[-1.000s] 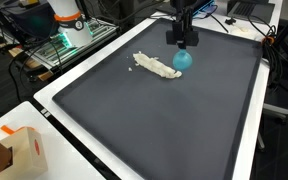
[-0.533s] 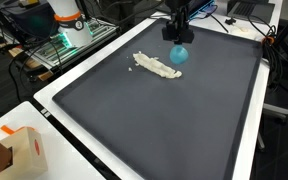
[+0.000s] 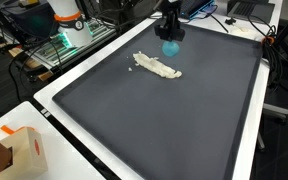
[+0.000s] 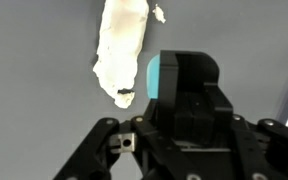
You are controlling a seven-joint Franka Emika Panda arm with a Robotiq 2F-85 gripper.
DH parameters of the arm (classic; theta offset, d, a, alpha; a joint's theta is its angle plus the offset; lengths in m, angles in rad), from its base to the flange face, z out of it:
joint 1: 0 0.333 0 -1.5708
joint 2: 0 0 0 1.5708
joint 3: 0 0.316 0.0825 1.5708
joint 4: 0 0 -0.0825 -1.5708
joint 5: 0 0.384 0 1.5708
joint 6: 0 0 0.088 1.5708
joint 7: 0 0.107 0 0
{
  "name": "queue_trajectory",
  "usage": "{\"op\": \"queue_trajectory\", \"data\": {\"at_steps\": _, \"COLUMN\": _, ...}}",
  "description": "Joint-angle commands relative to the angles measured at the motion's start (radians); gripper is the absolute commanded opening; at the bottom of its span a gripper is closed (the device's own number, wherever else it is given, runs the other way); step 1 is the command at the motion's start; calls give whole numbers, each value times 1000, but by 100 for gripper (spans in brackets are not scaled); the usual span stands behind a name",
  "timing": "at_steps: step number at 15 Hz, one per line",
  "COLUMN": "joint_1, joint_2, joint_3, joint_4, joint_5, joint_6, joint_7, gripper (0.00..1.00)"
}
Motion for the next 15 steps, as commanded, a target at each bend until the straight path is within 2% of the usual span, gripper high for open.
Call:
{"op": "queue_trajectory", "data": {"at_steps": 1, "joint_1": -24, "joint_2": -6, "joint_3": -7, "joint_4": 16, "joint_5": 73, "joint_6": -101, "joint_7": -68, "gripper": 25}}
{"op": "queue_trajectory", "data": {"at_steps": 15, "joint_1": -55, "joint_2": 35, "joint_3": -40, "joint_4": 55, "joint_5": 104, "joint_6": -323, "joint_7": -96, "gripper": 25}}
